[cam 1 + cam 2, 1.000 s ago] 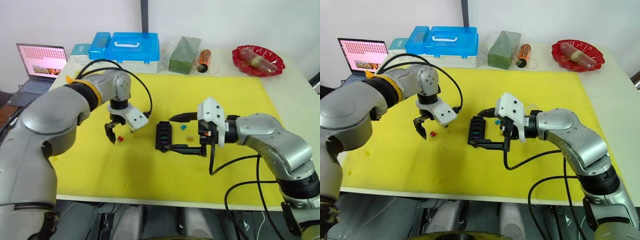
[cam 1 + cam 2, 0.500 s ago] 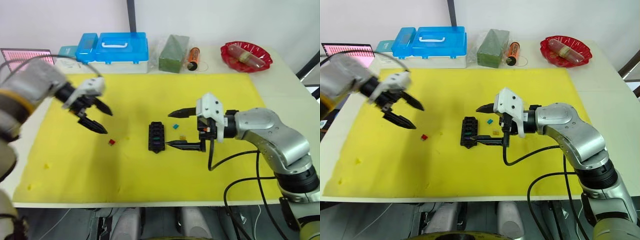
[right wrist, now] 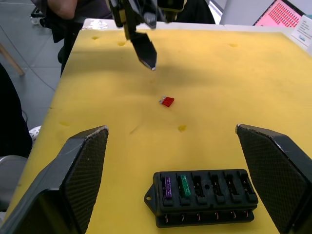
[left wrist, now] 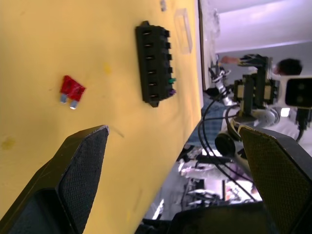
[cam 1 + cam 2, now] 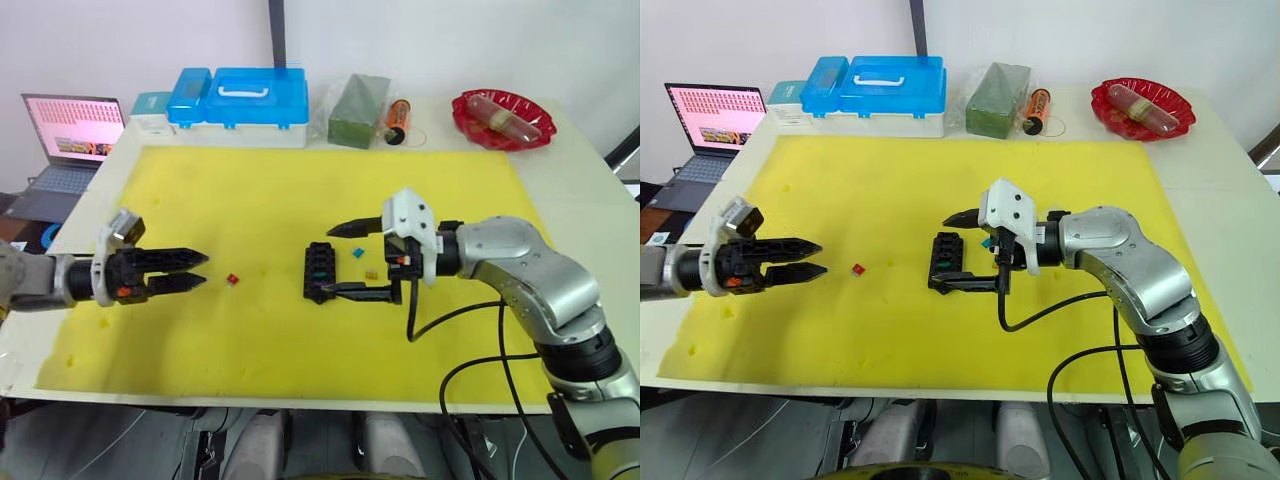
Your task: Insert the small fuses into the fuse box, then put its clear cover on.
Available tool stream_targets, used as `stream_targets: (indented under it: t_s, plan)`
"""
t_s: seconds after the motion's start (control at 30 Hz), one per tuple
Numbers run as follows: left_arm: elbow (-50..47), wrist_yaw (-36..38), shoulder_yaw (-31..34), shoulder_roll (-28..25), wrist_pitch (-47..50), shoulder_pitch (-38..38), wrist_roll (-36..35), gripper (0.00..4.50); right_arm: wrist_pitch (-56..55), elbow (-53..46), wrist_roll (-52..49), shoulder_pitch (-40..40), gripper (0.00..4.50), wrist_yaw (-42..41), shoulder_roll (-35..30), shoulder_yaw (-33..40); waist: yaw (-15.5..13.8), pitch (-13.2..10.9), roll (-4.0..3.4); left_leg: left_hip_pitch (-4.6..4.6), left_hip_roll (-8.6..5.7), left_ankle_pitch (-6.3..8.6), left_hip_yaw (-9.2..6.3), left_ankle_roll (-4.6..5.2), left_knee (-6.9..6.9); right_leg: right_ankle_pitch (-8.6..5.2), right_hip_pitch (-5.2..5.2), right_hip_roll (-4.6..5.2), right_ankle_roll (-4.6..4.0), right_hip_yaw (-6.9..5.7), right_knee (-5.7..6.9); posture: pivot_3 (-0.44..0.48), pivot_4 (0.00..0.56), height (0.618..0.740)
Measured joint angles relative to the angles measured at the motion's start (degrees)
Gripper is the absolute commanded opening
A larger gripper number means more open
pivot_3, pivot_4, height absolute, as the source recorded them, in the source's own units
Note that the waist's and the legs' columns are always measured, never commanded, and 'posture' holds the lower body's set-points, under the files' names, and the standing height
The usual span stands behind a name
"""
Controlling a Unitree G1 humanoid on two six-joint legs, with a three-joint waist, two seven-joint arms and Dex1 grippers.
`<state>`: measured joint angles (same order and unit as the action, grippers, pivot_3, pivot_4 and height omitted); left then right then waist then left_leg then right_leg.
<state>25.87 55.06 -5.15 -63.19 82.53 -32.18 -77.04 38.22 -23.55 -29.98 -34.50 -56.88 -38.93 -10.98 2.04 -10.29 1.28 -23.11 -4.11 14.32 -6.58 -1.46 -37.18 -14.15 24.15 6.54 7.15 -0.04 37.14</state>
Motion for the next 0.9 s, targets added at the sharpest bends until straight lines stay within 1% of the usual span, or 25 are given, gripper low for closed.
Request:
stream_targets:
  t_s: [0.17, 0.3, 0.4, 0.47, 0.6, 0.7, 0.9]
  plan:
    - [0.1, -1.1, 3.5, 5.1, -0.1, 0.2, 6.8, 4.48, 0.2, 0.2, 0.0, -0.1, 4.50, -0.4, 0.0, 0.0, 0.0, 0.0, 0.00, -0.02, -0.02, -0.06, 0.01, -0.11, 0.08, 0.03, 0.08, 0.00, -0.05, 0.01, -0.01, 0.000, 0.150, 0.740]
    - [0.4, -0.4, 4.5, 7.2, -2.2, -0.1, 12.2, 4.48, 0.6, -0.1, -0.1, -0.1, 4.50, -0.4, -0.3, 0.0, 0.0, 0.0, 0.00, -0.02, -0.01, -0.06, 0.01, -0.12, 0.10, 0.03, 0.10, 0.00, -0.06, 0.02, -0.01, 0.000, 0.150, 0.740]
    - [0.4, 2.0, 4.4, 7.7, -2.5, -0.2, 15.5, 4.48, 1.4, -1.2, -0.2, -0.1, 4.50, -0.3, -0.5, 0.1, 0.0, 0.0, 0.00, -0.02, -0.01, -0.06, 0.02, -0.12, 0.11, 0.03, 0.11, 0.00, -0.06, 0.03, -0.01, 0.000, 0.150, 0.740]
    - [0.6, 3.4, 4.4, 8.0, -2.9, -0.6, 17.4, 4.48, 1.5, -1.6, -0.2, -0.1, 4.50, -0.2, -0.6, 0.2, 0.0, 0.0, 0.00, -0.02, -0.01, -0.06, 0.01, -0.13, 0.11, 0.04, 0.11, 0.00, -0.06, 0.03, -0.02, 0.000, 0.150, 0.740]
    - [1.8, 5.6, 4.4, 10.4, -3.4, -2.3, 21.3, 4.48, 2.0, -1.6, -0.4, -0.1, 4.50, -0.1, -0.6, 0.2, -0.3, 0.0, 0.00, -0.02, -0.02, -0.06, 0.03, -0.13, 0.10, 0.04, 0.09, 0.04, -0.06, 0.03, -0.02, 0.000, 0.150, 0.740]
    - [3.5, 6.8, 4.4, 12.1, -3.5, -3.7, 23.4, 4.48, 2.2, -1.6, -0.4, -0.1, 4.50, -0.1, -0.6, 0.3, -0.9, 0.0, 0.00, -0.02, -0.04, -0.06, 0.04, -0.13, 0.09, 0.04, 0.09, 0.04, -0.06, 0.02, -0.02, 0.000, 0.150, 0.740]
    - [3.2, 9.7, 4.1, 14.0, -3.5, -4.1, 26.7, 4.48, 2.9, -1.6, -0.6, -0.1, 4.50, -0.1, -0.7, 0.3, -1.3, 0.0, 0.00, -0.02, -0.03, -0.07, 0.04, -0.14, 0.08, 0.05, 0.07, 0.08, -0.06, 0.02, -0.02, 0.000, 0.150, 0.740]
